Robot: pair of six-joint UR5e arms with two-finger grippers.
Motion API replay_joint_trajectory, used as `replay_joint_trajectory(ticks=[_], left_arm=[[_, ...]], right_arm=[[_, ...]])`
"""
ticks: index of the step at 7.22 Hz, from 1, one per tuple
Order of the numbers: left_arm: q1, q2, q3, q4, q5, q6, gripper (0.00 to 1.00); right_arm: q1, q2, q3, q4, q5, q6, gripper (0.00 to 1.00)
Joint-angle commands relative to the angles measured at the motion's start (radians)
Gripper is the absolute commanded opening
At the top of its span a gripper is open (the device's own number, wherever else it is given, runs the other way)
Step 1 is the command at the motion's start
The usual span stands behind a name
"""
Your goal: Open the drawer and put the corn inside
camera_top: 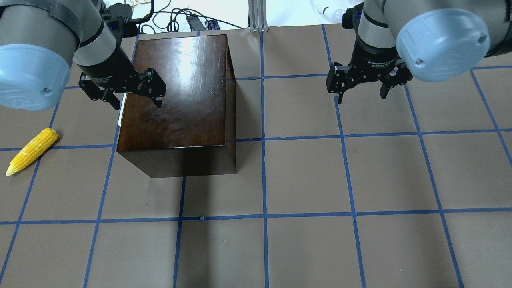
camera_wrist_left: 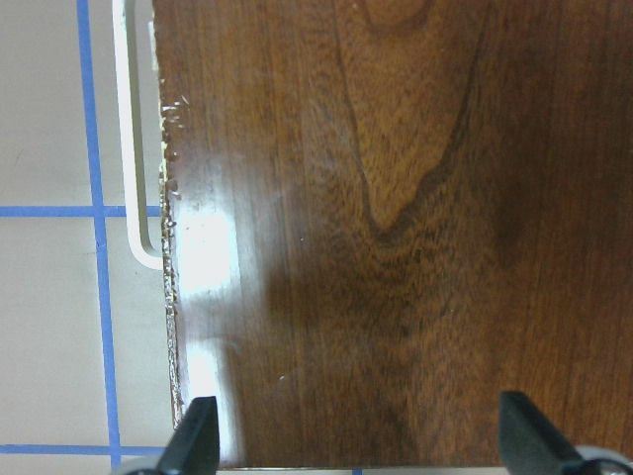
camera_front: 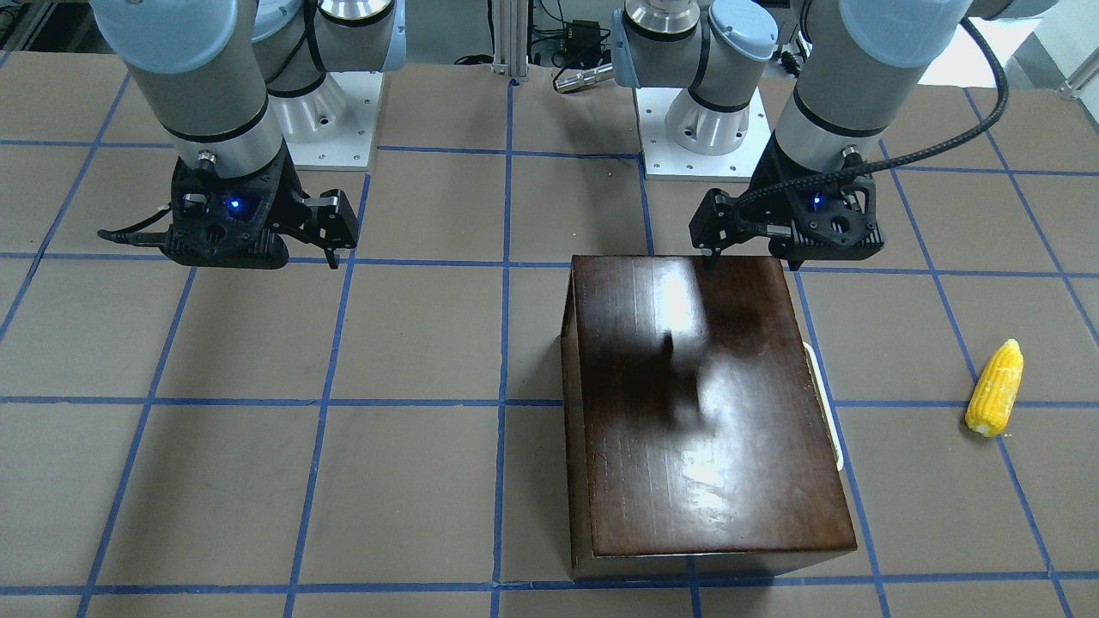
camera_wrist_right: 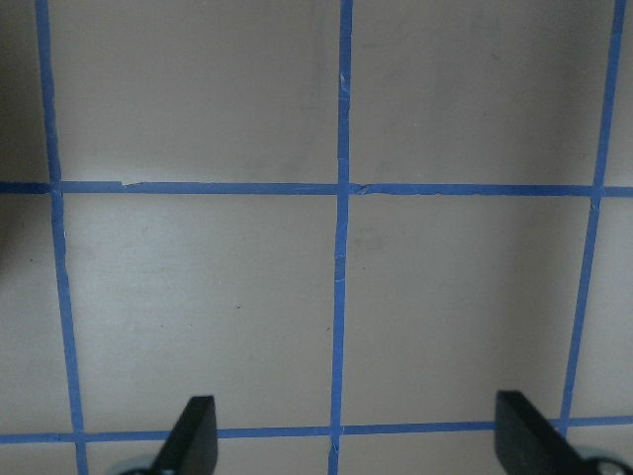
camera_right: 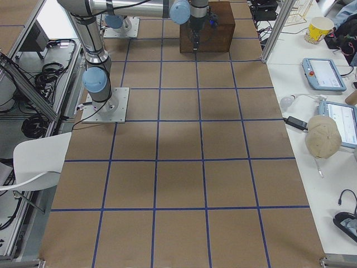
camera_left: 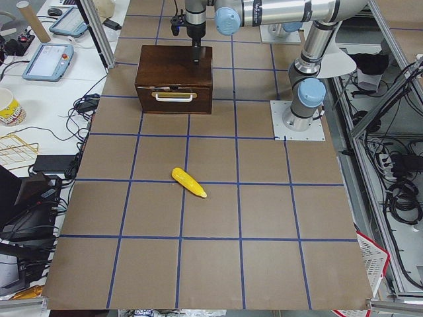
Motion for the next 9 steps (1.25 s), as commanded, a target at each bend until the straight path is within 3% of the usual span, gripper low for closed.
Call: replay_joint_trajectory(ticks=[1, 7, 9], left_arm=[[-0.001, 0.001, -0.01, -0.002, -0.002, -0.001, 1.0], [0.017, -0.009, -0.002, -0.005, -0.001, -0.002, 1.0], [0.103, -0.019, 0.004, -0.001, -0.005, 0.003, 1.0]], right_arm=[[0.0, 0.0, 0.0, -0.001, 0.0, 0.0, 1.0], [0.0, 0.0, 0.0, -0.001, 0.0, 0.0, 1.0], [0.0, 0.0, 0.0, 0.001, 0.0, 0.0, 1.0]])
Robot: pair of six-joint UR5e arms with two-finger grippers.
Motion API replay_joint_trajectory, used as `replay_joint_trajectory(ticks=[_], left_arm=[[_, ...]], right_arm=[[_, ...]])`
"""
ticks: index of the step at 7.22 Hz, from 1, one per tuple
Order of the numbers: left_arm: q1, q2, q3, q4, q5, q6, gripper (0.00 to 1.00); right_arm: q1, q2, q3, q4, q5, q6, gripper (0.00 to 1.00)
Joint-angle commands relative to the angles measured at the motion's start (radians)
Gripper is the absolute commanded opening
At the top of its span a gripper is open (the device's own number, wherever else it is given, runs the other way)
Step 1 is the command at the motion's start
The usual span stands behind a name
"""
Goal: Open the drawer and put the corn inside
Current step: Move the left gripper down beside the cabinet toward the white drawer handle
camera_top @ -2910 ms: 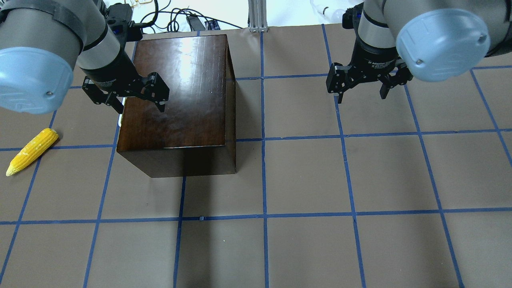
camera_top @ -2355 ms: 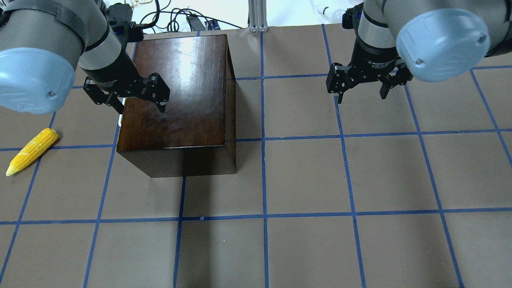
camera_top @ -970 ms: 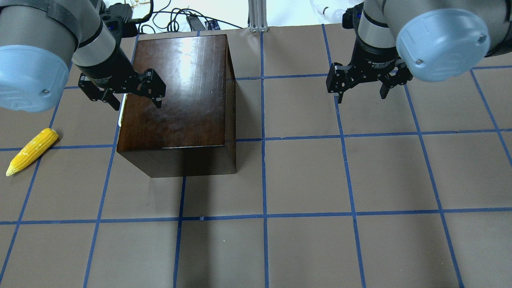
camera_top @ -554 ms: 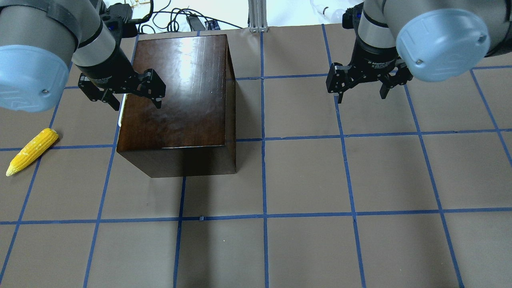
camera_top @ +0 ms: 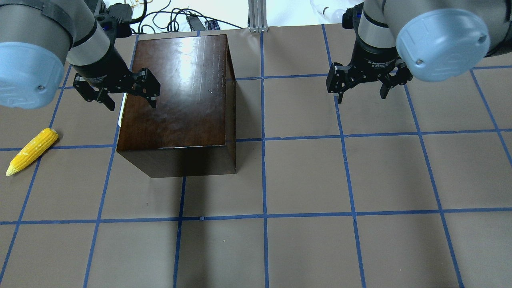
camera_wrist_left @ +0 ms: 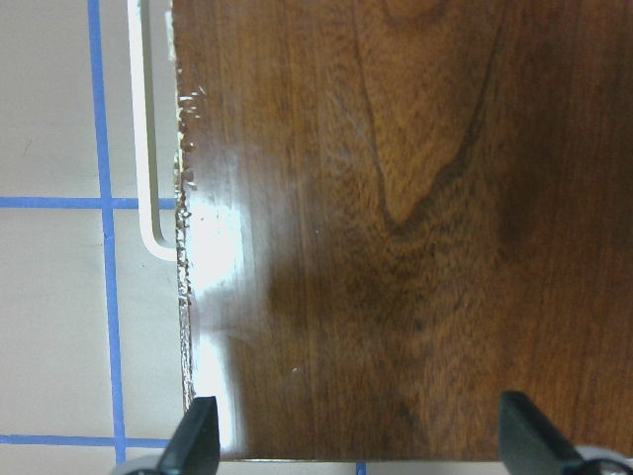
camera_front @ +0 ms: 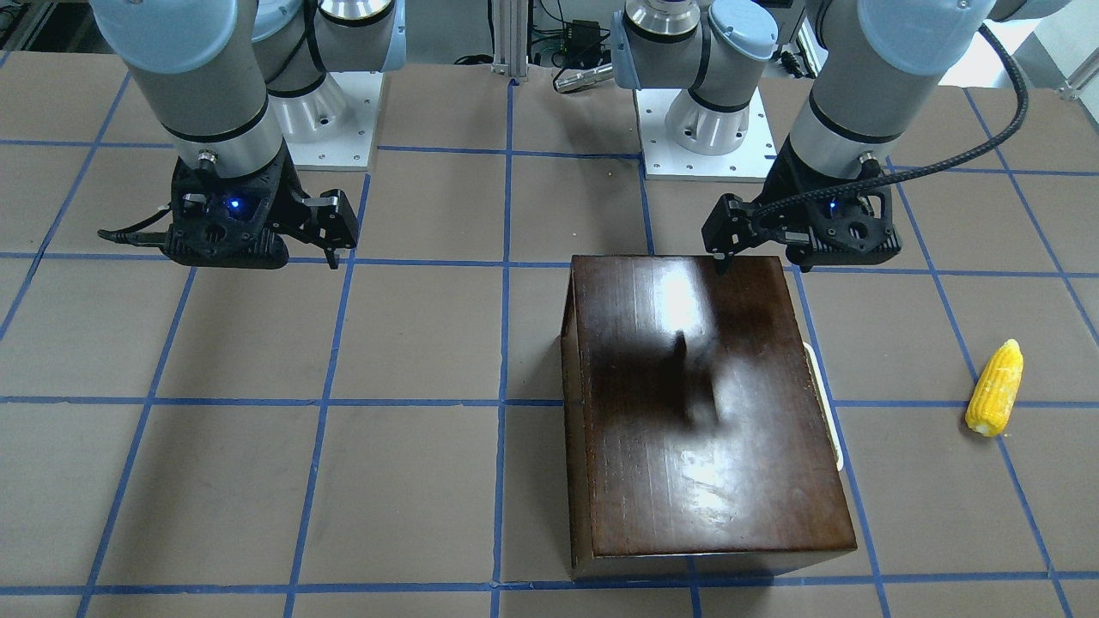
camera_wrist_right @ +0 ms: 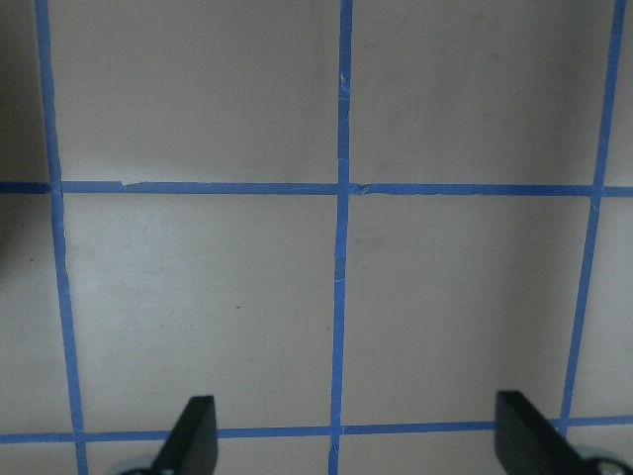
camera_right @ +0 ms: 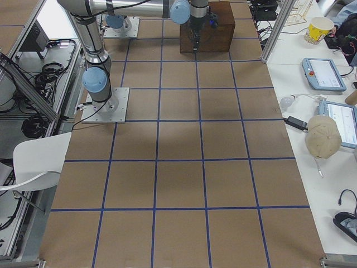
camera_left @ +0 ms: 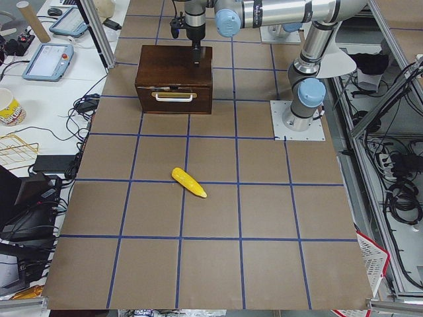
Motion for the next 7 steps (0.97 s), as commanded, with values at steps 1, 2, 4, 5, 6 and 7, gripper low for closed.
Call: replay_joint_trajectory(ticks=[1, 2, 4, 5, 6, 7], left_arm=[[0.099, -0.016, 0.007, 0.022, -0.013, 0.051, 1.0], [0.117, -0.019, 0.009, 0.089, -0.014, 0.163, 1.0], [0.163, -0.026, 0.007, 0.102, -0.017, 0.196, 1.0], [0.206, -0.027, 0.007, 0.099, -0.061, 0.204, 1.0], [0.272, -0.032, 0.007, 0.091, -0.107, 0.23, 1.0], [0.321, -0.033, 0.0, 0.089, -0.115, 0.295, 1.0]], right_arm=[[0.0, 0.0, 0.0, 0.001, 0.0, 0.0, 1.0], [0.0, 0.0, 0.0, 0.001, 0.0, 0.0, 1.0], [0.0, 0.0, 0.0, 0.001, 0.0, 0.0, 1.0], [0.0, 0.0, 0.0, -0.001, -0.002, 0.0, 1.0], [0.0, 0.0, 0.0, 0.001, 0.0, 0.0, 1.0], [0.0, 0.0, 0.0, 0.001, 0.0, 0.0, 1.0]])
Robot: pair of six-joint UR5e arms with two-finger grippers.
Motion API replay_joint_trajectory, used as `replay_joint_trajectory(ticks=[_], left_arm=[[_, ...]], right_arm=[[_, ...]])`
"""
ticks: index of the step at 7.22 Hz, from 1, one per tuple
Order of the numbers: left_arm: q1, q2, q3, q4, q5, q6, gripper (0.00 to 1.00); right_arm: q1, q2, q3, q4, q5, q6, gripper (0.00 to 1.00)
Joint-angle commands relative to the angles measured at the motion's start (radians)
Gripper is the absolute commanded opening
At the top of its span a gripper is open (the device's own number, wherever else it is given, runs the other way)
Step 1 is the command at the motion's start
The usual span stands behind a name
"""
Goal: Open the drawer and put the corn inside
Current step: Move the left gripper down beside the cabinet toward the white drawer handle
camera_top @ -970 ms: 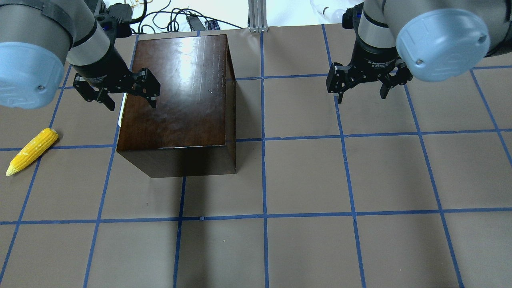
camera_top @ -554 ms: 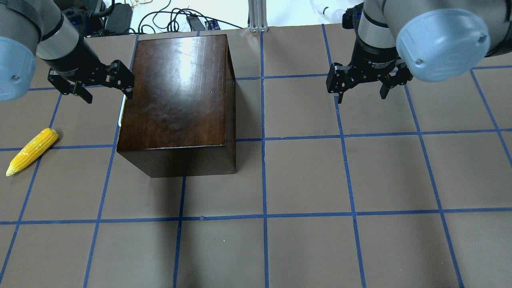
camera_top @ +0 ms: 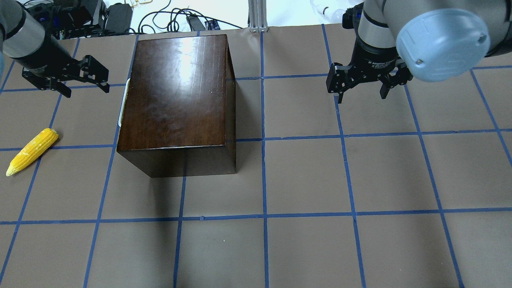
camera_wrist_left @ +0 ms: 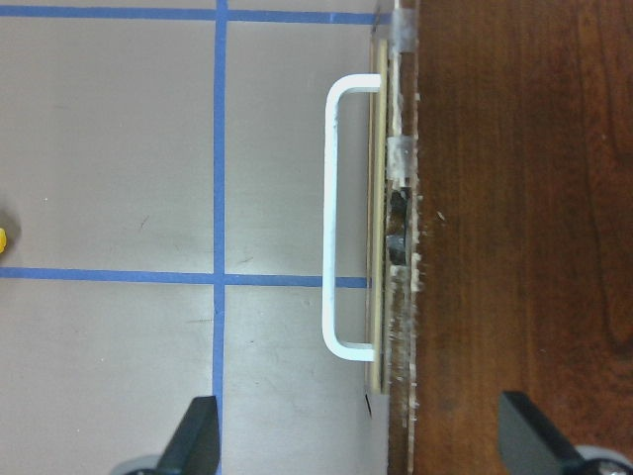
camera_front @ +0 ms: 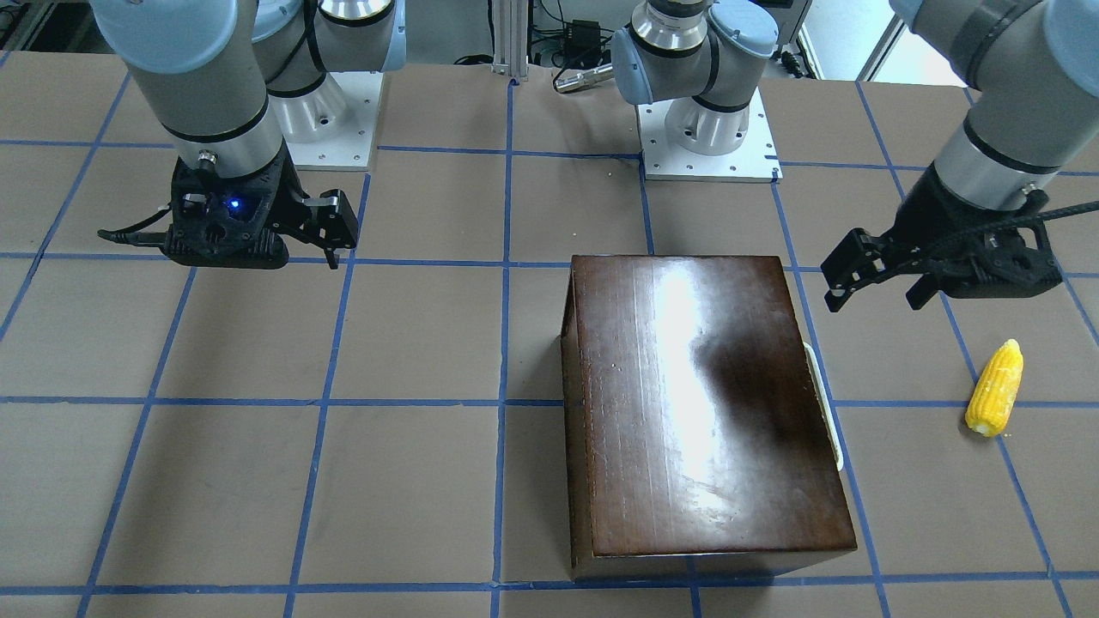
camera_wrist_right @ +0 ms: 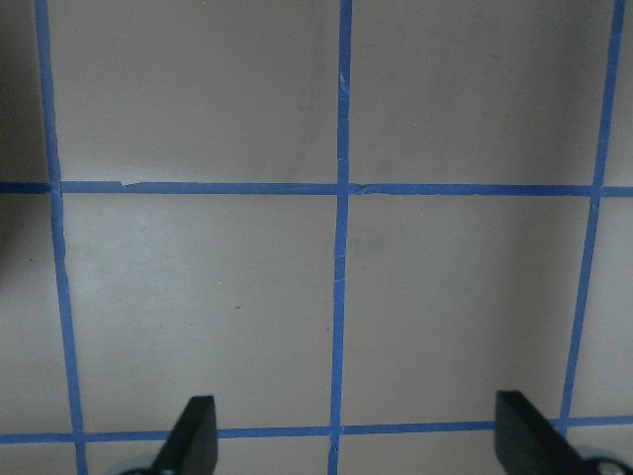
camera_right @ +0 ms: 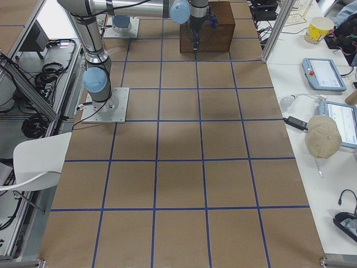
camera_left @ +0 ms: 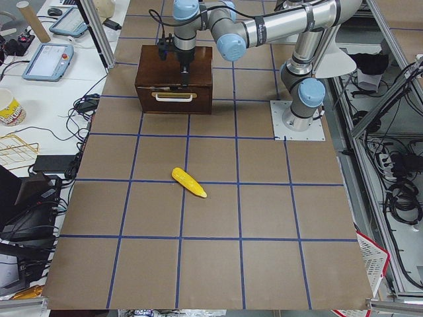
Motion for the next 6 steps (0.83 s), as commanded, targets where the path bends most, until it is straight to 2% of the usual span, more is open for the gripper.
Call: replay_joint_trajectory(ticks=[1, 4, 6], left_arm=[[0.106, -0.014, -0.009, -0.002, -0.097, 0.093, 1.0], [0.122, -0.095, -0.015, 0.013, -0.129, 0.206, 1.0], [0.125, -0.158, -0.015, 0.024, -0.193, 0.259, 1.0]], right_arm=[[0.0, 0.0, 0.0, 0.0, 0.0, 0.0, 1.0], [0.0, 0.0, 0.0, 0.0, 0.0, 0.0, 1.0], [0.0, 0.0, 0.0, 0.0, 0.0, 0.0, 1.0]])
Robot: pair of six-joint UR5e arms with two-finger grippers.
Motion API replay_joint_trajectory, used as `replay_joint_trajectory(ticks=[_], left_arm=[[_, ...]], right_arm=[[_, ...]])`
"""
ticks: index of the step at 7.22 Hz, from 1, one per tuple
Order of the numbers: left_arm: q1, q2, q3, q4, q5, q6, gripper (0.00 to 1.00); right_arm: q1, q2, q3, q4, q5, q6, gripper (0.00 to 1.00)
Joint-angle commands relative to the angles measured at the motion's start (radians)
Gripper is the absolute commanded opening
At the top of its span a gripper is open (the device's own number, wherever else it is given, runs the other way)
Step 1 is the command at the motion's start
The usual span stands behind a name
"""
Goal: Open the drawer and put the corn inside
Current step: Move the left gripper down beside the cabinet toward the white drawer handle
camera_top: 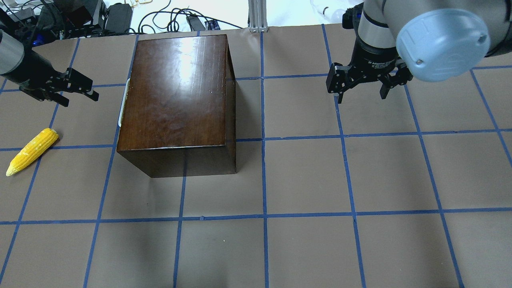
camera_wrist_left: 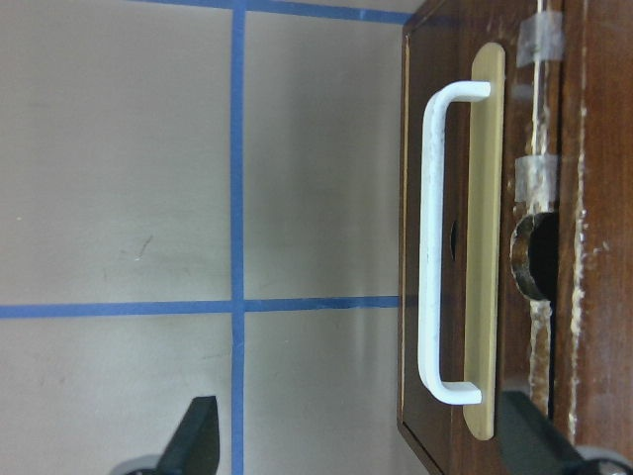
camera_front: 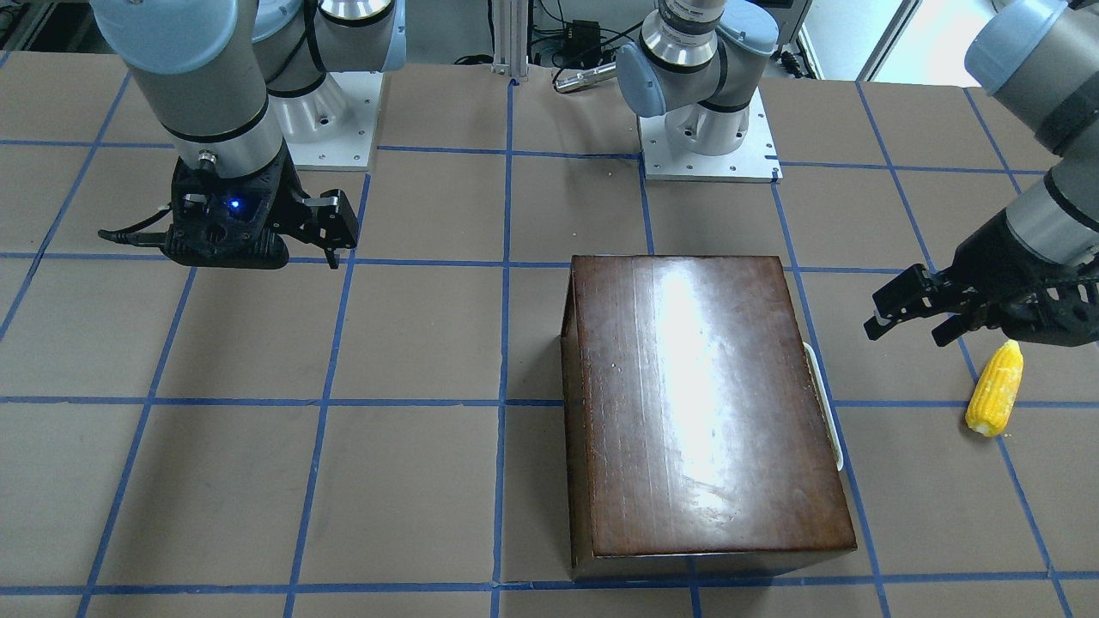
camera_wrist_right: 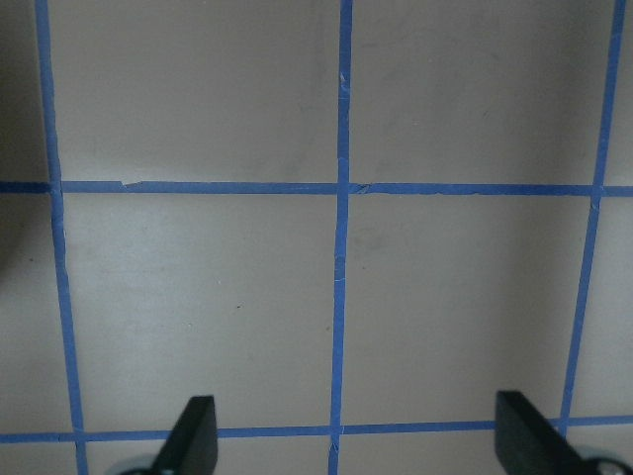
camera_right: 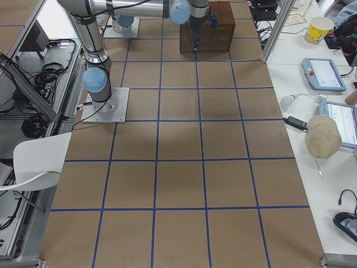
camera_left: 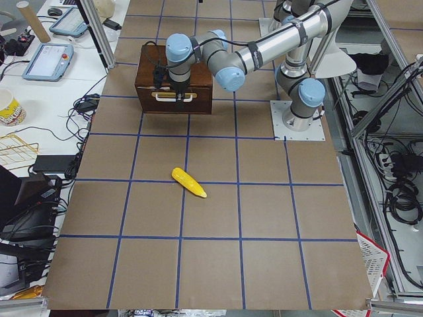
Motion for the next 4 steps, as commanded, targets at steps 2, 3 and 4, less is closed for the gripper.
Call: replay_joint_trajectory(ticks=[2, 3, 4], left_arm=[[0.004, -0.092, 0.0, 0.071, -0.033, 0.062, 1.0], [0.004, -0.108, 0.002, 0.077, -0.068, 0.074, 1.0], [0.004, -0.125, 0.005, 0.079, -0.076, 0.068, 1.0]], right_arm=[[0.0, 0.0, 0.0, 0.0, 0.0, 0.0, 1.0], [0.0, 0.0, 0.0, -0.002, 0.0, 0.0, 1.0], [0.0, 0.0, 0.0, 0.0, 0.0, 0.0, 1.0]])
